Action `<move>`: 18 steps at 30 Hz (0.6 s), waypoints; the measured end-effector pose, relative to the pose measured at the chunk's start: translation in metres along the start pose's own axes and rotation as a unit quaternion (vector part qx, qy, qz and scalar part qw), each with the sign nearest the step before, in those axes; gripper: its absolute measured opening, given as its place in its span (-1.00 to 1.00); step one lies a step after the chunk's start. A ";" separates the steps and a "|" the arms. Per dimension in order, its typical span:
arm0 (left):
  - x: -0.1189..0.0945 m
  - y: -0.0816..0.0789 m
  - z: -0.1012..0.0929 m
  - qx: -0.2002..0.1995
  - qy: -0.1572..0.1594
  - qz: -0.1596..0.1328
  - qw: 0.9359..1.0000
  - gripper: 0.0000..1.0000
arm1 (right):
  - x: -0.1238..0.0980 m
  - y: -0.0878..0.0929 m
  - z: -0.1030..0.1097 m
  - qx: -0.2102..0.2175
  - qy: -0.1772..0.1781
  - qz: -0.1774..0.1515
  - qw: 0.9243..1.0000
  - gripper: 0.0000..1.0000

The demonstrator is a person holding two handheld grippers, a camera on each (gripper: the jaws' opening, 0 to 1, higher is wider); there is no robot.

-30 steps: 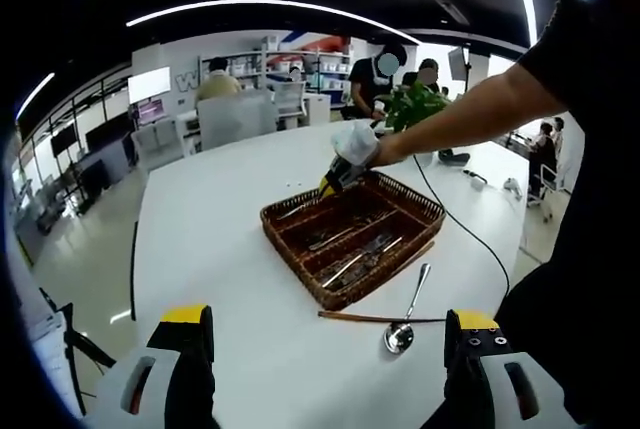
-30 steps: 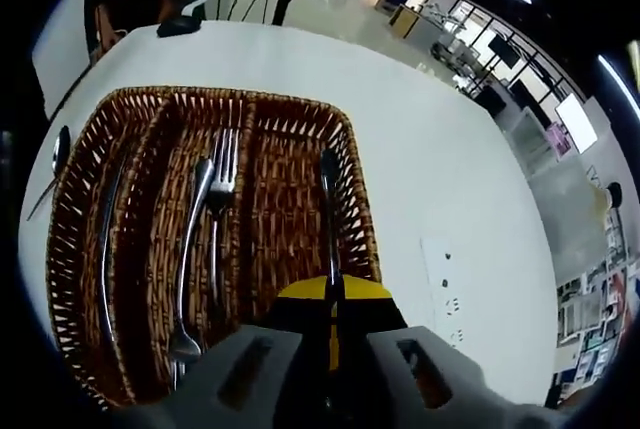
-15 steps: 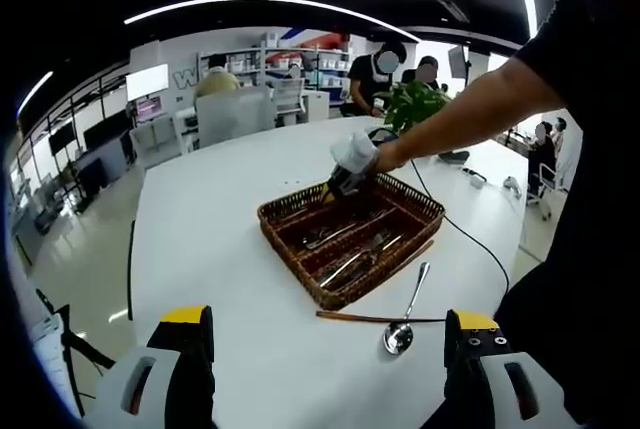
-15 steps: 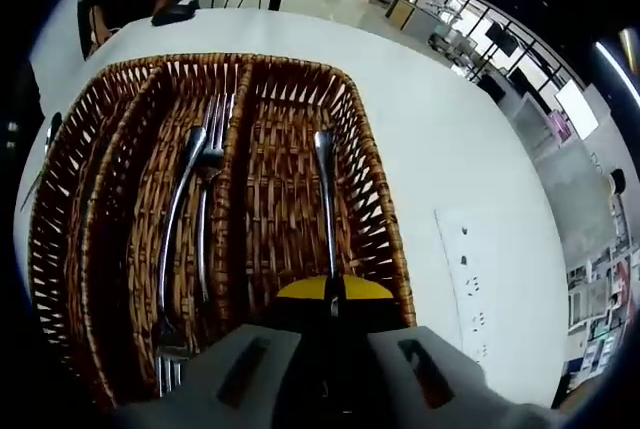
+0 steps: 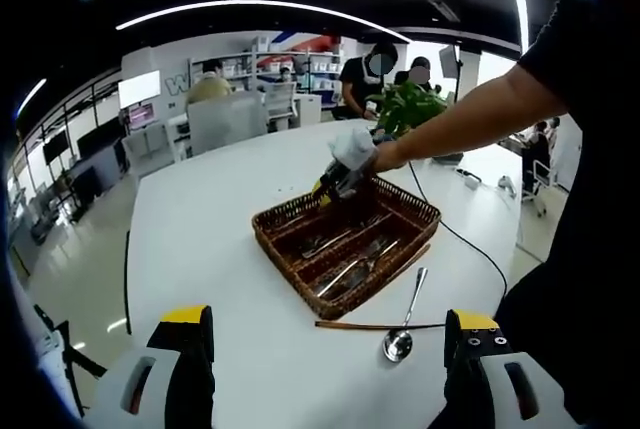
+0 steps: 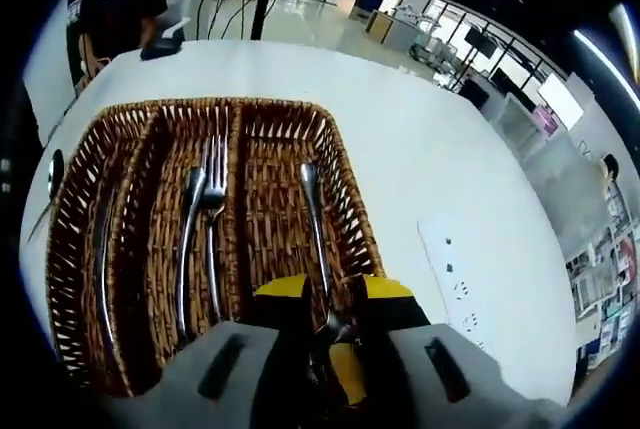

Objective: Arrange the knives, forks, and spoons in their matching storage slots by inserting each utensil handle-first until every utensil is classified and aligned in the correct compartment

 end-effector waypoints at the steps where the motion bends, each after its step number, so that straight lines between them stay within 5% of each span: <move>1: 0.000 -0.001 0.000 0.001 0.000 -0.001 1.000 1.00 | -0.005 -0.004 -0.002 -0.002 0.005 -0.009 1.000 -0.58; 5: 0.002 -0.011 0.001 0.009 0.005 -0.017 1.000 1.00 | -0.039 -0.024 -0.016 0.046 0.032 -0.065 0.996 0.07; 8: 0.005 -0.018 0.000 0.018 0.011 -0.026 0.999 1.00 | -0.062 -0.025 -0.027 0.063 0.054 -0.078 0.994 0.48; 18: 0.003 -0.044 -0.005 0.059 0.033 -0.057 0.996 1.00 | -0.145 -0.012 -0.018 0.155 0.094 -0.113 0.977 0.99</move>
Point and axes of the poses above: the point that each gripper's makers call its tool centre point, and the gripper's own axes: x roughly forward along the fingers, z roughly to its left, y roughly out of its underside, the point moved 3 cm from there along -x, roughly backward along the fingers, and after that the axes turned 8 degrees about z, right-handed, at the moved point
